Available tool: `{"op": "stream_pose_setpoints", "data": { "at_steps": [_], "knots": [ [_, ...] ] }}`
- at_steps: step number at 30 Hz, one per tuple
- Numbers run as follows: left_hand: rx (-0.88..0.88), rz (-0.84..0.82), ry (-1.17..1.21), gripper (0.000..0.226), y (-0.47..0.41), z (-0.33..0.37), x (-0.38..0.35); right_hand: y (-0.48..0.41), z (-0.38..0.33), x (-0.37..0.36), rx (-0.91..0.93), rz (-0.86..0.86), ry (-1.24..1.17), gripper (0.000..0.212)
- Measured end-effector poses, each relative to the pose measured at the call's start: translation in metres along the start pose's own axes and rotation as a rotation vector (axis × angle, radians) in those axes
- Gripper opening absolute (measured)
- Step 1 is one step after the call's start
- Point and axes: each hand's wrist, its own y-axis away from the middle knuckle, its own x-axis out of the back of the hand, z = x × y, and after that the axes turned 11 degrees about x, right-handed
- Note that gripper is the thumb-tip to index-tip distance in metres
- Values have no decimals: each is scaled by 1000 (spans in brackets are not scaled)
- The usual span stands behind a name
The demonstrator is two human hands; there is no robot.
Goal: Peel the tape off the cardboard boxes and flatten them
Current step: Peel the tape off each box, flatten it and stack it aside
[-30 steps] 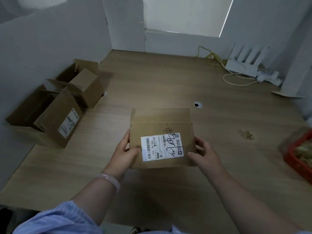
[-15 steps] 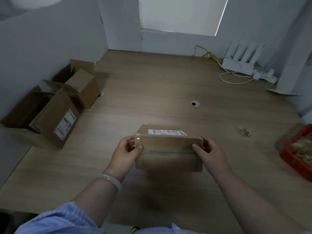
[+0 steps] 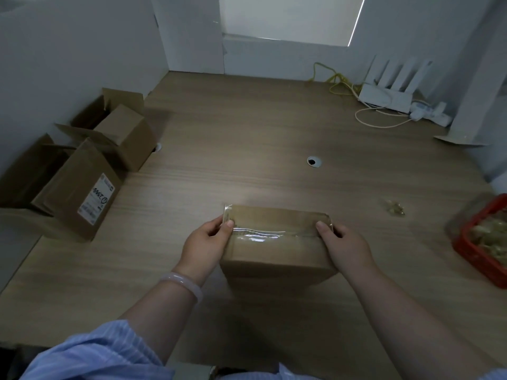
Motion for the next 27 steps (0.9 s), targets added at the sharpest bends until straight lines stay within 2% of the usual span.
{"op": "stream_pose_setpoints", "data": {
  "at_steps": [6,11,14,19,23,27],
  "knots": [
    [-6,-134,-14,33,-2,2,-7,-14,1,5,-46,-18,38,38],
    [-33,-131,-77,29,-11,8,-15,-25,-5,5,-37,-49,81,43],
    [2,-156,2,25,-16,9,-18,-31,-6,5,-47,-59,42,44],
    [-32,-161,-37,33,-19,6,-21,-32,-7,-3,24,-60,-16,32],
    [57,-151,5,43,-16,0,-27,-33,-3,-8,1,-66,13,36],
    [46,-121,-118,52,-12,-16,-30,-26,8,-16,-30,-75,5,36]
  ]
}}
